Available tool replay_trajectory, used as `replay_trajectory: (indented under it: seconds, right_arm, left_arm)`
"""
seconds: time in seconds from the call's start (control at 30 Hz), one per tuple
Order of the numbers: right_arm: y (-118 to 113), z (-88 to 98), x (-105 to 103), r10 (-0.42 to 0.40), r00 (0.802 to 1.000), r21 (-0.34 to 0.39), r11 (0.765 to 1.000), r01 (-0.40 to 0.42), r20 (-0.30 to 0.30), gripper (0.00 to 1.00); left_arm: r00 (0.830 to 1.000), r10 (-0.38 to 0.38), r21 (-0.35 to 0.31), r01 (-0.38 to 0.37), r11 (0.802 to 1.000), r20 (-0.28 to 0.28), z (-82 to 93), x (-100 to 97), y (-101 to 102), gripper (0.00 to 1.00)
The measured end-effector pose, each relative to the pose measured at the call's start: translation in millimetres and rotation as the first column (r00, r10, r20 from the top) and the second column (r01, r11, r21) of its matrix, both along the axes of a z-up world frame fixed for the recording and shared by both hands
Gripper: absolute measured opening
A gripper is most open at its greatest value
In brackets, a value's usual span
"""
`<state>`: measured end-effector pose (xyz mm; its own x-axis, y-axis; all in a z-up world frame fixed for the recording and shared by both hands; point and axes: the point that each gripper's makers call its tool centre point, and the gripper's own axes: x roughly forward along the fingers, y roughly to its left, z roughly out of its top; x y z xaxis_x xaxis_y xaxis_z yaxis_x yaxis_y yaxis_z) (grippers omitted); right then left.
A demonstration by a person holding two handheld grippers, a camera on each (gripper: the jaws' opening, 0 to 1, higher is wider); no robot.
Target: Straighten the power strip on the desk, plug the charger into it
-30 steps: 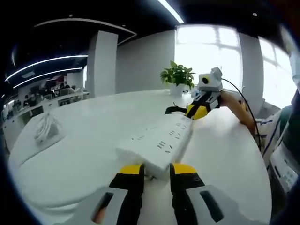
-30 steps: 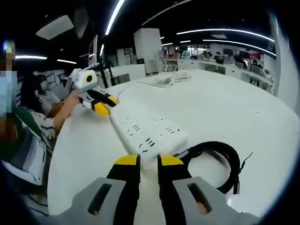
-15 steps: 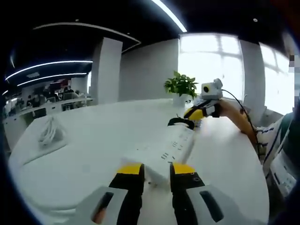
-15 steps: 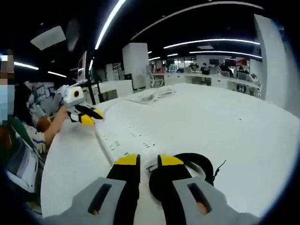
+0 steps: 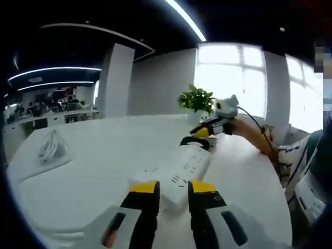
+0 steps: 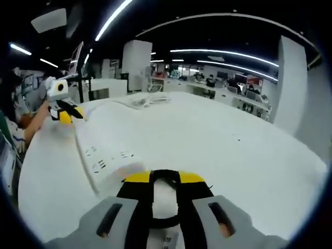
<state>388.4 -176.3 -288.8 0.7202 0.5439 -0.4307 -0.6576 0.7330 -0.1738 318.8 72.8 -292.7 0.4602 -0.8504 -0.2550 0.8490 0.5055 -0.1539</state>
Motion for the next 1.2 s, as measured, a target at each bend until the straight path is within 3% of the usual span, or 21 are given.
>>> replay_trajectory:
  seconds: [0.2,0.37,0.6,0.97,1.2]
  right_arm:
    - [-9.3,-4.9,10.5,0.01,1.0,-0.185,0.983,-0.007,0.015,0.16]
    - [-11.1,-17.8,15.2,0.036,0.998,-0.282,0.958,-0.047,-0.046,0.16]
    - [-13.5,-23.9,27.3,0.031,0.996,-0.307,0.95,-0.056,-0.088,0.16]
    - [-11.0,-32.0,31.7,0.055,0.989,-0.389,0.915,-0.104,-0.136,0.16]
    - [-9.2,-33.9,32.2,0.062,0.987,-0.402,0.908,-0.118,-0.15,0.15]
  left_arm:
    - [1.0,-0.017,0.003,0.017,1.0,0.005,-1.8,-4.6,-4.2,0.22]
    - [1.0,-0.027,0.004,0.027,1.0,0.002,-2.4,-5.3,-5.1,0.22]
    - [1.0,-0.028,0.01,0.028,1.0,0.005,-4.0,-6.0,-4.8,0.22]
    - [0.999,-0.031,0.011,0.031,0.999,0.009,-2.8,-5.1,-4.2,0.22]
    - [0.999,-0.031,0.014,0.031,0.999,0.017,-1.7,-5.5,-4.1,0.22]
